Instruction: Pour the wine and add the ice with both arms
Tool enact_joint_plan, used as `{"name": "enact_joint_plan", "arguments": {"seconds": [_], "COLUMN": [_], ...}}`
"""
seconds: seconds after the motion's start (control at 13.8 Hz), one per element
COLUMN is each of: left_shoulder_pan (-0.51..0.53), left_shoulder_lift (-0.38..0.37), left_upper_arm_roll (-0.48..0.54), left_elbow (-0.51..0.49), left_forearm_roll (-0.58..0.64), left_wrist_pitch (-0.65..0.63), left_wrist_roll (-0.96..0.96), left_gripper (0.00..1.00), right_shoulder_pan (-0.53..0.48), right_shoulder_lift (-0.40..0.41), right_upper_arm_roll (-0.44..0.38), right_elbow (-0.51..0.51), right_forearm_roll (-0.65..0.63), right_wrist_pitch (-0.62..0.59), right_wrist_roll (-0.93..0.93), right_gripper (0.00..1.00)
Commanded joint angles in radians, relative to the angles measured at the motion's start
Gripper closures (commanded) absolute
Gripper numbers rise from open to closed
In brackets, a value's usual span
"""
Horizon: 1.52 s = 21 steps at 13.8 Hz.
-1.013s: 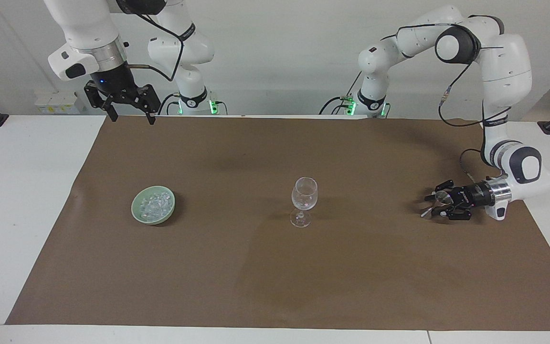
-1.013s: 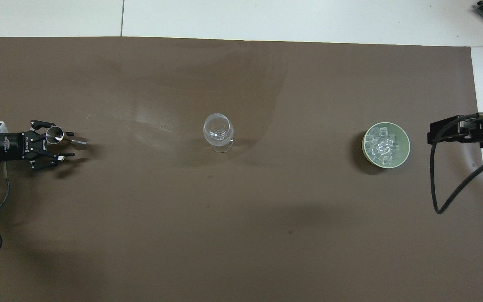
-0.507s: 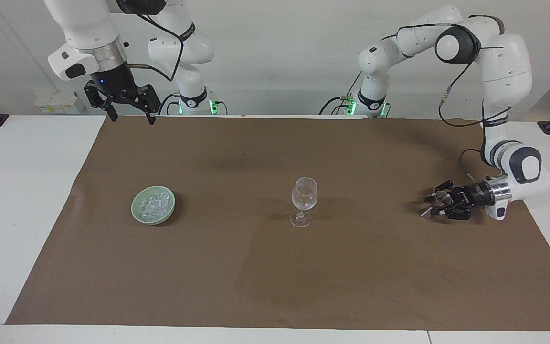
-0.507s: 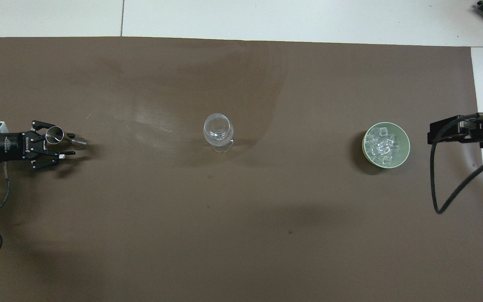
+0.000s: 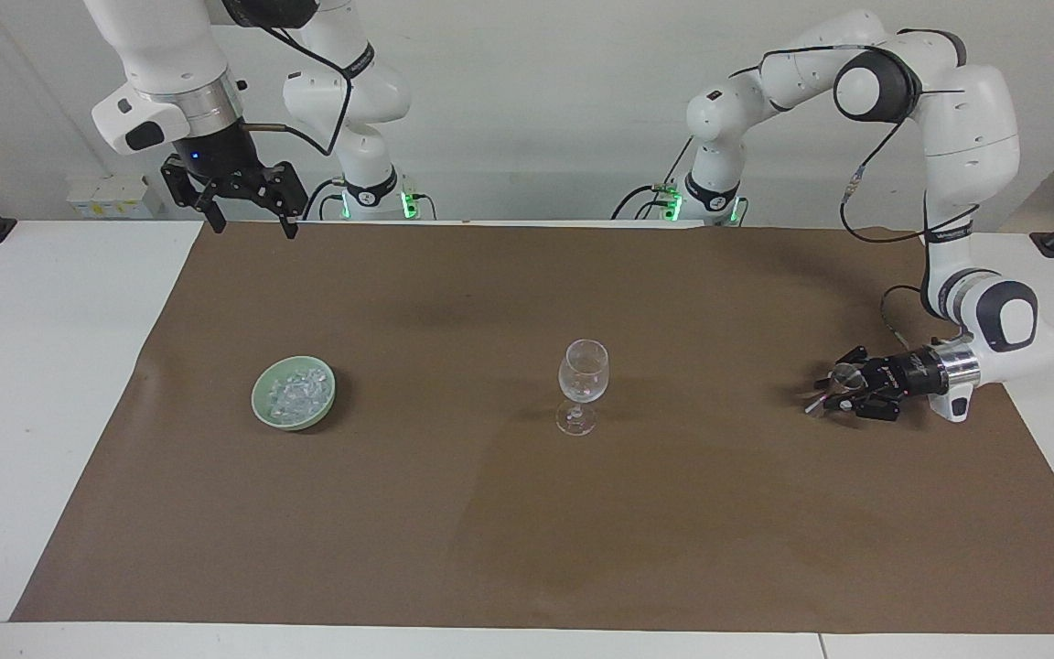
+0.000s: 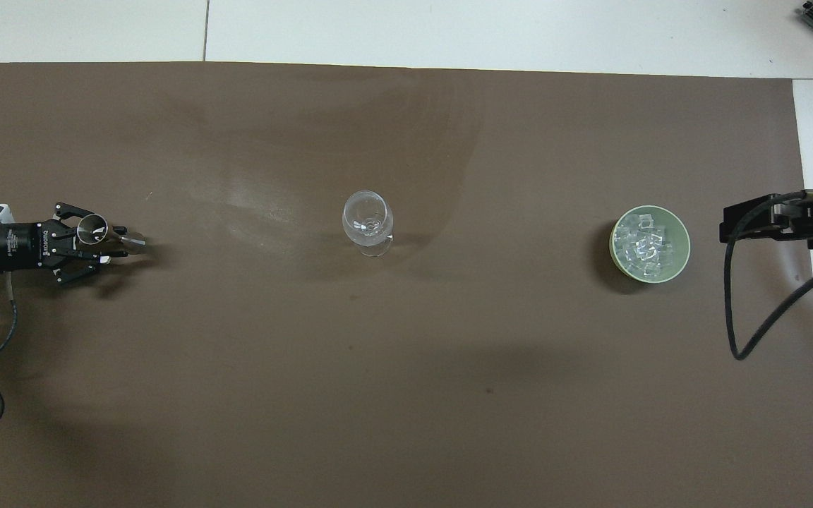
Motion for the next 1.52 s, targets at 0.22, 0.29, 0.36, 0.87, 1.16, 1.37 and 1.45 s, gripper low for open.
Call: {"name": "enact_joint_plan", "arguments": {"seconds": [0.22,0.29,0.36,0.87,1.16,1.37,1.45], "left_shoulder_pan": [0.008,0.008,0.008,0.008,0.010,0.010,0.010], "left_shoulder_lift": [0.017,0.018,0.018,0.017,0.017,0.017,0.017], "left_upper_arm_roll": [0.001,0.001,0.001,-0.001,-0.001,-0.001,-0.001], "left_elbow": [0.017,0.017,0.017,0.018,0.017,0.017,0.017], "left_forearm_roll": [-0.018,-0.018,-0.018,-0.028,-0.044,-0.059,-0.061], "left_wrist_pitch": [-0.027,-0.028,-0.031,-0.048,-0.061,-0.067,-0.068], "left_wrist_roll": [0.015,0.016,0.016,0.024,0.024,0.022,0.022], "left_gripper": [0.80,0.84,0.88,1.00,1.00,1.00,1.00], "right_shoulder_pan": [-0.002,-0.002,-0.002,-0.002,-0.002,-0.002,-0.002], "right_shoulder_lift": [-0.021,-0.021,-0.021,-0.021,-0.021,-0.021,-0.021], "right_upper_arm_roll": [0.002,0.002,0.002,0.002,0.002,0.002,0.002], "right_elbow": [-0.024,-0.024,-0.024,-0.024,-0.024,-0.024,-0.024], "right_forearm_roll": [0.005,0.005,0.005,0.005,0.005,0.005,0.005], "right_wrist_pitch": [0.005,0.005,0.005,0.005,0.005,0.005,0.005], "right_wrist_roll": [-0.012,-0.012,-0.012,-0.012,-0.012,-0.012,-0.012], "right_gripper": [0.00,0.00,0.00,0.00,0.00,0.00,0.00]}}
